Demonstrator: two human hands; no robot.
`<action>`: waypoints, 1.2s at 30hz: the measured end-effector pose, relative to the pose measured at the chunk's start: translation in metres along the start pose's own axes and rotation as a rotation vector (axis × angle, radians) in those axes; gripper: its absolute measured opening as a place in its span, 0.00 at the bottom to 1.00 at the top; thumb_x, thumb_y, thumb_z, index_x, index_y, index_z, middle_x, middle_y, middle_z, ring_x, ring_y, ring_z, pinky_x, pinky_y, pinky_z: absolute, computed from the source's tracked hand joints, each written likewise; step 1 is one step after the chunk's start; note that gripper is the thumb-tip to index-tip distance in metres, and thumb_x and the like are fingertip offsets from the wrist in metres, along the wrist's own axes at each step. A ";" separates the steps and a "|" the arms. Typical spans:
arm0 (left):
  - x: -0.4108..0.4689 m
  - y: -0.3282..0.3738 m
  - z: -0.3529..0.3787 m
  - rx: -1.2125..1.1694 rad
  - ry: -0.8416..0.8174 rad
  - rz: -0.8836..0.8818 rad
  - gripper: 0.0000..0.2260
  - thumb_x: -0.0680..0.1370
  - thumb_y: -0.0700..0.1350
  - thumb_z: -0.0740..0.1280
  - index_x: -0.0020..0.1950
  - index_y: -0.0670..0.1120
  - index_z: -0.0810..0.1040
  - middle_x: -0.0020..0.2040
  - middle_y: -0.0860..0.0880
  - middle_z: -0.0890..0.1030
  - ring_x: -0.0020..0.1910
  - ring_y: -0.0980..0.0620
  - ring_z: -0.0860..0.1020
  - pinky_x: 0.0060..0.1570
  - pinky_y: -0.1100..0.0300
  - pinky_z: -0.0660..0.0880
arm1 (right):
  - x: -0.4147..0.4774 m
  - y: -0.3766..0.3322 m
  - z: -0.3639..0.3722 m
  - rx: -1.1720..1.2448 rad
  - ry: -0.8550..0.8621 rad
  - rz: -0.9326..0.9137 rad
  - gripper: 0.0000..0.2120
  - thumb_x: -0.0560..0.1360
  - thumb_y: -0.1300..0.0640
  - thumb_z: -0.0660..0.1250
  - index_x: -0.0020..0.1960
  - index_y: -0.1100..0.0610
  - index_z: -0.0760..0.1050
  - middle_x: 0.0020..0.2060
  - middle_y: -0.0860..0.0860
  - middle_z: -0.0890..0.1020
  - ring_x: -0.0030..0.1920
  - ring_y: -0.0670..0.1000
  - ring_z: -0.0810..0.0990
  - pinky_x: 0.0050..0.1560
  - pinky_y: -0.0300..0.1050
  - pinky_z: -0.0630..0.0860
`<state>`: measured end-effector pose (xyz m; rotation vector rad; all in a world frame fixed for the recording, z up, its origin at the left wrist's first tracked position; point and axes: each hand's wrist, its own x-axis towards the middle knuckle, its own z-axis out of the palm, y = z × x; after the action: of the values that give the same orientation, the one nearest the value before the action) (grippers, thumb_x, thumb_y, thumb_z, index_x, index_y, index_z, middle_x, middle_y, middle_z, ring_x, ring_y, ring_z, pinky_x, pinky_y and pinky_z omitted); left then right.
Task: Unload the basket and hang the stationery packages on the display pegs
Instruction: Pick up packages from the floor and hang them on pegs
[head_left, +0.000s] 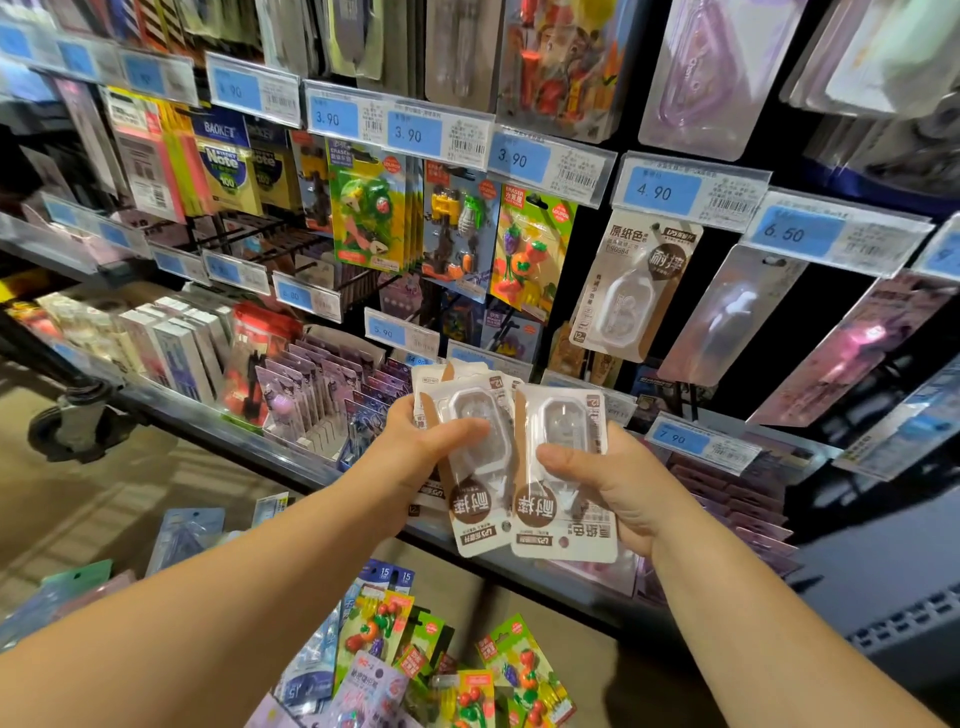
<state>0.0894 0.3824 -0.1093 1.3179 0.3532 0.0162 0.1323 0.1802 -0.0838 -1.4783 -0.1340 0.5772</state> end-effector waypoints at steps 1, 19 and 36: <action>0.000 0.002 -0.001 0.010 0.008 0.005 0.27 0.71 0.44 0.75 0.67 0.46 0.67 0.54 0.44 0.81 0.46 0.48 0.83 0.38 0.57 0.77 | 0.000 0.000 0.000 -0.013 0.015 0.001 0.36 0.58 0.61 0.78 0.63 0.62 0.70 0.53 0.63 0.83 0.50 0.64 0.84 0.52 0.66 0.79; 0.003 0.008 -0.005 0.134 0.162 0.021 0.26 0.73 0.45 0.75 0.63 0.51 0.63 0.50 0.49 0.78 0.41 0.51 0.80 0.24 0.62 0.75 | -0.012 -0.027 -0.025 -0.179 -0.027 0.060 0.24 0.67 0.63 0.73 0.60 0.53 0.71 0.46 0.61 0.85 0.37 0.60 0.81 0.32 0.51 0.80; 0.003 0.006 -0.006 0.185 0.157 0.032 0.29 0.71 0.46 0.76 0.63 0.51 0.62 0.50 0.50 0.77 0.42 0.52 0.80 0.28 0.63 0.74 | -0.024 -0.036 -0.033 -0.481 0.022 -0.062 0.31 0.60 0.65 0.81 0.58 0.54 0.72 0.46 0.59 0.83 0.35 0.50 0.84 0.29 0.39 0.77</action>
<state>0.0919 0.3904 -0.1060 1.5096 0.4756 0.1172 0.1365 0.1406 -0.0464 -1.9382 -0.3170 0.4974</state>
